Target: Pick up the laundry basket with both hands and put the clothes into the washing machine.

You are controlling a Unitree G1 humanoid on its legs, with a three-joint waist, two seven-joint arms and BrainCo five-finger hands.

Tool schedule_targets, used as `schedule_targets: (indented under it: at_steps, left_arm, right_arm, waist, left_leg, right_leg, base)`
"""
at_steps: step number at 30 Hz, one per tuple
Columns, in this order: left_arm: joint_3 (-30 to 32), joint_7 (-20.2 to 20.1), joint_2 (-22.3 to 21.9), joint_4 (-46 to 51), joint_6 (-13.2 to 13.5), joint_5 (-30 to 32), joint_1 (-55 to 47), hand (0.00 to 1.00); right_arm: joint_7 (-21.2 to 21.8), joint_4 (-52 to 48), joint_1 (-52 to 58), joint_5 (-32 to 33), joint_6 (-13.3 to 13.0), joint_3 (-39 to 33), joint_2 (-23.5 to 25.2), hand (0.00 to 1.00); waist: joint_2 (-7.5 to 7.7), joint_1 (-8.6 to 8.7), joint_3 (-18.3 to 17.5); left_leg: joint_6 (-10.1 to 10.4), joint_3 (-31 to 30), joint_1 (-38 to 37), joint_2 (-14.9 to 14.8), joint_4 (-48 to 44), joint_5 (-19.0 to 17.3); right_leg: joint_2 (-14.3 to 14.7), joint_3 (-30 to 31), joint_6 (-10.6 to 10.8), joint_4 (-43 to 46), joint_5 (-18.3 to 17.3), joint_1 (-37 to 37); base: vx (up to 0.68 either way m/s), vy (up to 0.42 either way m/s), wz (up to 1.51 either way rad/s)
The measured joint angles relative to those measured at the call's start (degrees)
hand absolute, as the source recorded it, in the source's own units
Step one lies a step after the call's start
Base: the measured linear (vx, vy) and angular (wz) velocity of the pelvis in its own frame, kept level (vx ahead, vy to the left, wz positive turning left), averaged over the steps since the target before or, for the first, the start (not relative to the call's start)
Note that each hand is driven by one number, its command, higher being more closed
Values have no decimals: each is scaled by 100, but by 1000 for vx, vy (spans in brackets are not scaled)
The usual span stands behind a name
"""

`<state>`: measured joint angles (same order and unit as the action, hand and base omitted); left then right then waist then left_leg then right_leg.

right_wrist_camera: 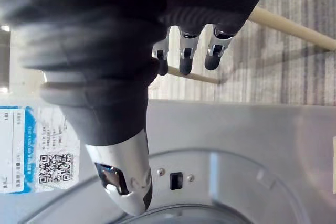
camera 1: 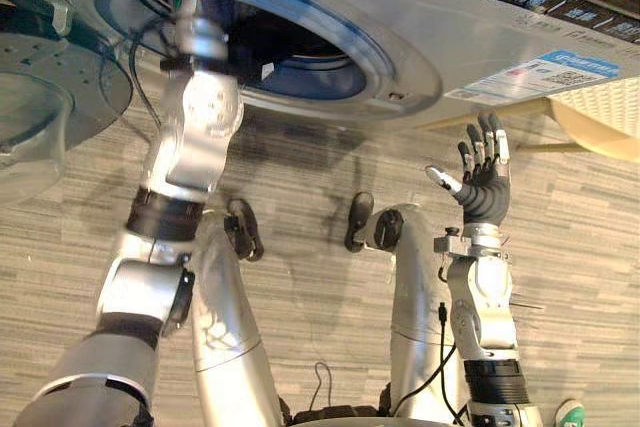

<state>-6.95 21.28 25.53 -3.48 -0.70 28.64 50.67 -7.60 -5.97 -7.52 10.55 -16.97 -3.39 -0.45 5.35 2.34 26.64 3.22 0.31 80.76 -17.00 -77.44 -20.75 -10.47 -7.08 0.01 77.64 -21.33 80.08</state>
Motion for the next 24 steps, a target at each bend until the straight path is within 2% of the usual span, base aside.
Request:
schedule_targets:
  at_steps: [5,8,10,12,14,15,16,18,19,21,22,24]
  left_arm:
    - [466,-1,-555,417,112,-351,-1107,0]
    - [537,3,-1090,523,236,-607,-1795,0]
    - [521,3,-1696,521,356,-867,-2439,0]
    - [461,2,-1987,516,421,-1045,-2809,0]
    - [394,2,-2264,369,569,-1280,-3357,0]
    - [327,-6,-2405,143,644,-1416,-3684,0]
    - [232,-135,-2544,-264,775,-1855,-4202,0]
    - [247,-288,-2630,-699,926,-2335,-4949,0]
    - [284,-378,-2652,-814,992,-2536,-5091,0]
    - [430,-669,-2626,-1301,1109,-3098,-5508,0]
    - [662,-964,-2614,-1882,1129,-3481,-5788,0]
    - [766,-1146,-2530,-2488,1134,-3524,-5952,0]
  right_arm:
    - [-25,1,6,-246,206,72,11,0]
    - [-134,10,54,-439,246,238,30,0]
    - [-203,22,195,-465,289,243,34,0]
    - [-231,91,289,-475,303,263,42,0]
    - [-230,388,484,-553,341,293,45,0]
    - [-231,628,649,-629,380,321,37,0]
    - [-231,1029,926,-674,465,364,-1,0]
    - [-227,1453,1353,-675,509,403,8,0]
    - [-225,1565,1431,-673,516,396,0,0]
    - [-220,1949,1653,-669,609,394,-14,0]
    - [-205,2358,1759,-669,640,382,-13,0]
    - [-188,2736,1806,-667,637,362,-14,0]
  waist:
    - [0,-31,0]
    - [-2,-74,-1]
    - [-3,-133,-2]
    - [-5,-175,-3]
    - [-97,-192,-188]
    - [-136,-235,-275]
    - [-270,-292,-499]
    - [-344,-321,-994]
    - [-362,-324,-1074]
    - [-387,-344,-1341]
    - [-434,-341,-1601]
    - [-489,-327,-1866]
  left_leg:
    - [33,-2,-129,20,41,-7]
    - [52,-4,-354,22,170,-8]
    - [147,-5,-750,68,459,34]
    - [199,1,-1085,115,702,74]
    - [284,-5,-1489,144,1063,123]
    - [334,22,-1913,223,1404,167]
    - [368,68,-2626,297,1955,262]
    - [385,156,-3548,409,2821,497]
    - [381,176,-3797,427,3035,545]
    - [386,312,-4628,516,3742,731]
    - [370,453,-5317,523,4418,884]
    - [356,553,-5797,550,4983,1032]
  right_leg:
    - [-38,-13,-44,62,-90,-95]
    - [-36,-53,-67,-23,-118,-315]
    - [-38,-116,-81,-239,-136,-706]
    - [-45,-163,-87,-426,-143,-1035]
    - [-45,-295,-87,-743,-151,-1485]
    - [-63,-353,-83,-1018,-152,-1902]
    - [-82,-523,-75,-1518,-149,-2665]
    - [-135,-702,-45,-2226,-76,-3590]
    - [-137,-740,-17,-2410,-53,-3842]
    - [-130,-826,34,-3018,80,-4620]
    - [-43,-868,129,-3703,280,-5264]
    - [44,-883,214,-4328,488,-5731]
  base:
    - [17,-51,6]
    - [18,-69,4]
    - [13,-70,11]
    - [29,-79,14]
    - [59,-80,19]
    - [140,-87,33]
    - [198,-106,44]
    - [233,-95,43]
    - [301,-59,30]
    - [293,-18,11]
    - [277,32,-8]
    - [231,55,-9]
